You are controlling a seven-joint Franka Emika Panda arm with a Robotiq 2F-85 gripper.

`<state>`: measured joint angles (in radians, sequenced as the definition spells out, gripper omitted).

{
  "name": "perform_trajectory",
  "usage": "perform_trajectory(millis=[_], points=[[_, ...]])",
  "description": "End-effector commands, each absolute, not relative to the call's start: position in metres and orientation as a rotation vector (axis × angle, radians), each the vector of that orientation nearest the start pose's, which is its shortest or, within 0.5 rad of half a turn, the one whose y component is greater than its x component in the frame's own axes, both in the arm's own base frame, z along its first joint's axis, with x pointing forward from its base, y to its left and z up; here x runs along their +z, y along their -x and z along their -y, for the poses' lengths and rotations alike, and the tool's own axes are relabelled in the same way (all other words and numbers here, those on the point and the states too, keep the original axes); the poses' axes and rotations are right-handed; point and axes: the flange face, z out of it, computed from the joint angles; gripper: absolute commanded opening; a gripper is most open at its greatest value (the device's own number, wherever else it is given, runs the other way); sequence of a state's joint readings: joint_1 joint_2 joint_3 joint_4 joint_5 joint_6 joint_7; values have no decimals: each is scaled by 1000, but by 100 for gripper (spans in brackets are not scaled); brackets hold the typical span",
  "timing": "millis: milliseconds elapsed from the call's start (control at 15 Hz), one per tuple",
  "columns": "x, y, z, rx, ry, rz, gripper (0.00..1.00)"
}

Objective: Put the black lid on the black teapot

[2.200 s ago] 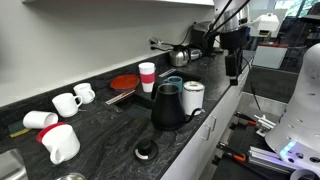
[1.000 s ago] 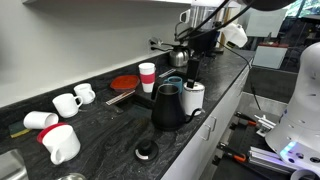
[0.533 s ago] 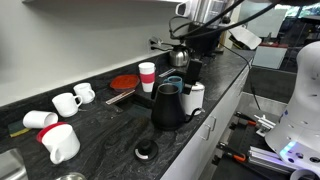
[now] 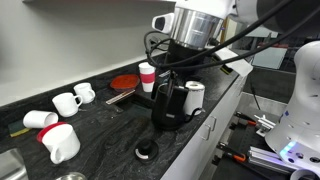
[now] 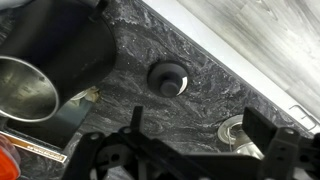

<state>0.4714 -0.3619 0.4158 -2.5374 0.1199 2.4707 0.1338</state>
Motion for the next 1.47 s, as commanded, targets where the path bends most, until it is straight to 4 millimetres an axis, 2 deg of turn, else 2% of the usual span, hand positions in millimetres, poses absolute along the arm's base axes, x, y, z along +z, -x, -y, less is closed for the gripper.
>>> perform_trajectory(millis=[0, 333, 667, 1400], points=[[416, -283, -349, -395, 2865, 993, 100], [419, -284, -350, -403, 2860, 994, 100], [405, -285, -356, -425, 2865, 1023, 100], [320, -315, -380, -242, 2872, 1012, 100]])
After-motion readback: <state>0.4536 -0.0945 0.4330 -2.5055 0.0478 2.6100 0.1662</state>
